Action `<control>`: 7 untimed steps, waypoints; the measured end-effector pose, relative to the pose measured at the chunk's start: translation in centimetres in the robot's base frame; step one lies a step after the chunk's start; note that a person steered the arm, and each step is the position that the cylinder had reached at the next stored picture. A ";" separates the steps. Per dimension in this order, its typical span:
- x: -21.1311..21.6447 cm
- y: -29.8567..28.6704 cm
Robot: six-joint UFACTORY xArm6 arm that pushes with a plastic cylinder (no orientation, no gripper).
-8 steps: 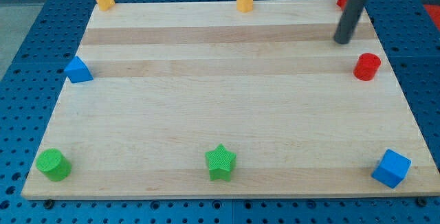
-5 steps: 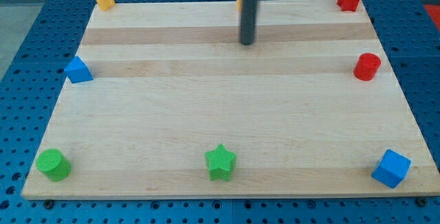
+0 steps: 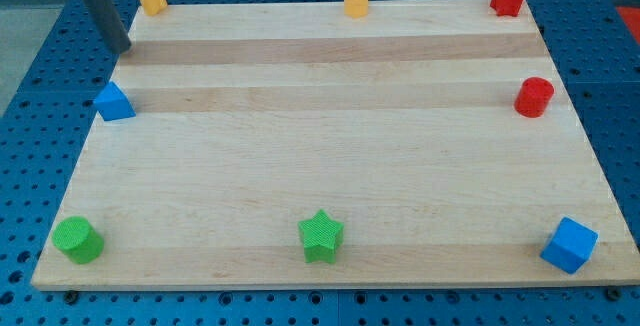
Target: Place your arm to the bottom of the yellow hexagon
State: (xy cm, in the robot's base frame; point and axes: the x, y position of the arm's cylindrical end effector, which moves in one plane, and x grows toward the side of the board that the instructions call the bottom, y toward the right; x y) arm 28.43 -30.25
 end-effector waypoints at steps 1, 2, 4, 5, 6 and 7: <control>-0.1 -0.3; -0.4 0.3; 0.4 5.9; -2.3 11.8; -9.1 19.1; -9.1 19.1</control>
State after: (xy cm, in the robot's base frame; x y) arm 19.29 -11.19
